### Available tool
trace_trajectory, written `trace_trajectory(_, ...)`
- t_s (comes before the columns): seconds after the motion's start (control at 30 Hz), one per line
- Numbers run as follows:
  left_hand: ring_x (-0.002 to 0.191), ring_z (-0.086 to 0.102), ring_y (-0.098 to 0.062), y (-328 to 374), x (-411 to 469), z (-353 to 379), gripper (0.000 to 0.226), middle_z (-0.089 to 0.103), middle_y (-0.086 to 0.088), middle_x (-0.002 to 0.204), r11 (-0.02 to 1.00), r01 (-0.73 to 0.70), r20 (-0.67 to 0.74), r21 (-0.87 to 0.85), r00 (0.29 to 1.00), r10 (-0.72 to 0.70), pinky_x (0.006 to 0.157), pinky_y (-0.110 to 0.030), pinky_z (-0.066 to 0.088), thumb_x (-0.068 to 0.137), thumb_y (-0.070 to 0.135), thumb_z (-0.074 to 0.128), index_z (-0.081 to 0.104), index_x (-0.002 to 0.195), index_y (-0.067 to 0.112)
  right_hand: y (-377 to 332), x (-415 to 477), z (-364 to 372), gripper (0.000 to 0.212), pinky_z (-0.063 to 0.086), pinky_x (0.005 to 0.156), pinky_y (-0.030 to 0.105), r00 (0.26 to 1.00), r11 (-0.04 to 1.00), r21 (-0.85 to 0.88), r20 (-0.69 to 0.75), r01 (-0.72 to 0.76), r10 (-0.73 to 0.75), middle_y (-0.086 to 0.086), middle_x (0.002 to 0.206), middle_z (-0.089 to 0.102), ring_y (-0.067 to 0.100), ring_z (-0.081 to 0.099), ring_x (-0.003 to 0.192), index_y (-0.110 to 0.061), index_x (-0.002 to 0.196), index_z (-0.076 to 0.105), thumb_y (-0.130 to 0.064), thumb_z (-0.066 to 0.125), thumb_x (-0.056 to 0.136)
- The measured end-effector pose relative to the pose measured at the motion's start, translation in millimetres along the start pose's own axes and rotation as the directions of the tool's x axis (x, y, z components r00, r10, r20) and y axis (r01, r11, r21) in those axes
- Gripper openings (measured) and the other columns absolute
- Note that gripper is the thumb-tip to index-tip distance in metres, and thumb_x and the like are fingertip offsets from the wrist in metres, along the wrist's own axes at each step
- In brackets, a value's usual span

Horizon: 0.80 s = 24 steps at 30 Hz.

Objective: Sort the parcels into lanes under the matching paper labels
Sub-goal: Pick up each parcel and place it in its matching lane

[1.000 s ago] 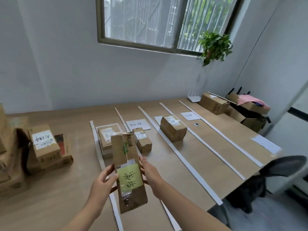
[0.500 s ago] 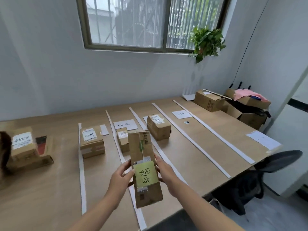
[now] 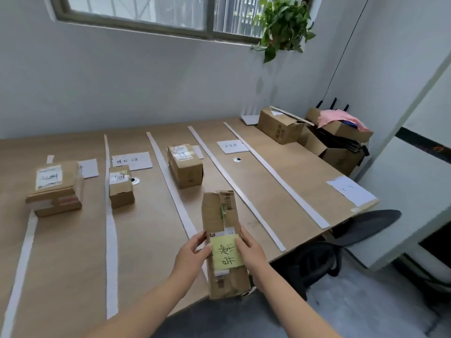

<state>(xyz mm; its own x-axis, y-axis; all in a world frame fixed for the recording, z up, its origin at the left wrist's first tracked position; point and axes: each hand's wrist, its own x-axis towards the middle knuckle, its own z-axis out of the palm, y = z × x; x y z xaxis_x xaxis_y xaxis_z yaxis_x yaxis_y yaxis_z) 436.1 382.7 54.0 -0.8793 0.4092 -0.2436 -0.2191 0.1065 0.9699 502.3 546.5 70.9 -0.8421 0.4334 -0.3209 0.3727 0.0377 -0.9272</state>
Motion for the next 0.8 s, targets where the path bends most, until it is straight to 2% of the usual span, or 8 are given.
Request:
trace_trajectory(0.17,0.112,0.058,0.006,-30.4,58.6,40.0,0.047,0.065,0.017,0.125,0.994,0.106,-0.025,-0.039,0.994,-0.107,0.076,-0.009,0.051,0.095,0.016,0.063,0.054,0.139,0.030,25.4,76.8,-12.0,0.040,0.057,0.093,0.040,0.997,0.993,-0.096,-0.009,-0.075,0.075,-0.004,0.132,0.064,0.013,0.067,0.108,-0.051,0.135,0.039,-0.022,0.036,0.108)
trace_trajectory(0.27,0.116,0.058,0.000,-45.5,95.1,59.9,0.049,0.063,0.015,0.130,0.988,0.154,-0.122,-0.027,0.980,-0.156,0.090,-0.019,0.051,0.097,0.028,0.061,0.045,0.141,0.044,37.7,125.6,-13.4,0.043,0.057,0.094,0.040,0.991,0.981,-0.138,-0.022,-0.137,0.135,-0.006,0.134,0.062,0.012,0.068,0.109,-0.053,0.140,0.030,-0.027,0.037,0.107)
trace_trajectory(0.33,0.120,0.051,-0.009,-46.8,116.7,79.3,0.048,0.059,0.012,0.132,0.983,0.153,-0.200,0.098,0.971,-0.131,0.097,-0.024,0.045,0.101,0.037,0.046,0.029,0.142,0.055,44.5,151.2,-13.9,0.046,0.056,0.097,0.040,0.992,0.981,-0.152,-0.016,-0.123,0.122,-0.008,0.142,0.057,0.010,0.066,0.113,-0.054,0.145,0.026,-0.031,0.037,0.107)
trace_trajectory(0.43,0.117,0.037,-0.016,-43.1,148.4,108.7,0.051,0.052,-0.001,0.127,0.973,0.164,-0.352,0.163,0.931,-0.098,0.084,-0.015,0.028,0.105,0.022,0.033,0.021,0.152,0.039,32.1,179.6,-17.9,0.047,0.058,0.085,0.025,0.993,0.986,-0.121,0.002,-0.114,0.115,-0.011,0.140,0.055,0.004,0.068,0.101,-0.044,0.150,0.026,-0.025,0.035,0.108)
trace_trajectory(0.53,0.094,0.038,-0.005,-37.8,178.7,123.0,0.052,0.048,-0.005,0.134,0.967,0.165,-0.382,0.196,0.921,-0.080,0.068,-0.001,0.030,0.106,0.021,0.030,0.020,0.155,0.037,22.9,210.2,-27.3,0.045,0.050,0.071,0.007,0.991,0.988,-0.084,0.018,-0.133,0.135,-0.017,0.136,0.046,-0.009,0.060,0.094,-0.041,0.148,0.022,-0.023,0.032,0.109)
trace_trajectory(0.6,0.083,0.035,0.010,-28.3,199.6,125.4,0.050,0.045,-0.006,0.134,0.962,0.172,-0.418,0.210,0.906,-0.071,0.063,0.007,0.031,0.107,0.023,0.028,0.021,0.154,0.038,17.0,231.8,-31.6,0.047,0.050,0.086,0.011,0.992,0.990,-0.066,0.025,-0.121,0.123,-0.018,0.147,0.039,-0.006,0.057,0.110,-0.040,0.151,0.020,-0.023,0.032,0.109)
trace_trajectory(0.7,0.084,0.034,0.014,-18.7,236.5,127.2,0.048,0.048,-0.008,0.129,0.948,0.162,-0.425,0.273,0.905,-0.032,0.062,0.006,0.033,0.107,0.026,0.028,0.025,0.153,0.038,9.3,267.9,-32.3,0.045,0.051,0.085,0.011,0.997,0.997,-0.028,0.033,-0.073,0.074,-0.016,0.149,0.043,-0.009,0.057,0.108,-0.040,0.151,0.030,-0.023,0.033,0.109)
trace_trajectory(0.8,0.085,0.042,0.008,-9.0,269.2,128.4,0.046,0.051,-0.010,0.117,0.945,0.182,-0.480,0.273,0.877,-0.030,0.059,0.002,0.038,0.107,0.028,0.030,0.029,0.152,0.038,-0.7,300.7,-30.2,0.044,0.055,0.095,0.033,0.995,0.997,-0.002,0.066,-0.071,0.071,-0.011,0.146,0.052,0.005,0.063,0.115,-0.044,0.149,0.033,-0.026,0.033,0.108)
